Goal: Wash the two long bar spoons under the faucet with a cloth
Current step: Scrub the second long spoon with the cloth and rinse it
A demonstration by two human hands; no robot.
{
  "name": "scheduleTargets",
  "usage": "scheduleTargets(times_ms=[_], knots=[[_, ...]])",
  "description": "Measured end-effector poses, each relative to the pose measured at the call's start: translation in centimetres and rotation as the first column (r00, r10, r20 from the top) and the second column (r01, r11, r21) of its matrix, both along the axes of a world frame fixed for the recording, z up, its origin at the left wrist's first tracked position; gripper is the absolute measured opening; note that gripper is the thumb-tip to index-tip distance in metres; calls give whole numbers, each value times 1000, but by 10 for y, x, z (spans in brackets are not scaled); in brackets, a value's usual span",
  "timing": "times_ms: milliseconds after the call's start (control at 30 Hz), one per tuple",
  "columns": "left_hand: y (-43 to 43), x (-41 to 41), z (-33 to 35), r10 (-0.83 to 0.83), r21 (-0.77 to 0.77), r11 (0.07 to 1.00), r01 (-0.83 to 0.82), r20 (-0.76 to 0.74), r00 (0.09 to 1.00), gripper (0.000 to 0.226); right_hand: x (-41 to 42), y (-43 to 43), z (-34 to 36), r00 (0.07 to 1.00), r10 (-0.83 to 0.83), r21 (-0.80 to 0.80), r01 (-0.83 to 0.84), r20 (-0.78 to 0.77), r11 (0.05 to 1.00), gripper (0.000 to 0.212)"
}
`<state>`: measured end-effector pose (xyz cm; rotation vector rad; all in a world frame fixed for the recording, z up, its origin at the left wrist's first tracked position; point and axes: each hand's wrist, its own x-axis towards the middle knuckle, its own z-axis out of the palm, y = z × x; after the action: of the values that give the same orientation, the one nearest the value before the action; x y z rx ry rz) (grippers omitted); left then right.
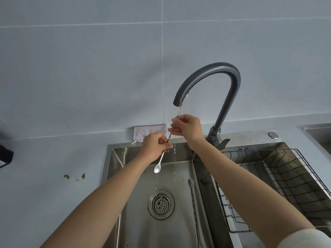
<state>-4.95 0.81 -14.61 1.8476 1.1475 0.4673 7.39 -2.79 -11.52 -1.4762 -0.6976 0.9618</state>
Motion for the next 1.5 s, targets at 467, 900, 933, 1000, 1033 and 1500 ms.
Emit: scheduleTargets(times_ms=[467, 900, 933, 1000, 1033, 1500], knots=[[-13, -16, -7, -18, 96, 995, 31, -138, 990, 9, -2, -1, -4, 981, -36, -20, 33, -192, 999, 16], [2, -50, -2, 54, 304, 951, 51, -328, 943, 12, -7, 5, -16, 896, -47, 0, 53, -441, 999, 21], [3, -53, -2, 56, 315, 947, 61, -350, 935, 12, -7, 4, -17, 888, -50, 14, 64, -458, 998, 19], [4, -59, 1, 66, 341, 937, 75, -383, 921, 13, -5, 5, -17, 871, -49, 31, 74, -490, 997, 19], [5, -62, 2, 74, 354, 932, 77, -394, 916, 13, -5, 5, -17, 861, -49, 32, 76, -506, 997, 20], [16, -84, 18, 103, 457, 879, 136, -461, 881, 15, -7, 11, -23, 812, -76, 54, 130, -578, 990, 17]])
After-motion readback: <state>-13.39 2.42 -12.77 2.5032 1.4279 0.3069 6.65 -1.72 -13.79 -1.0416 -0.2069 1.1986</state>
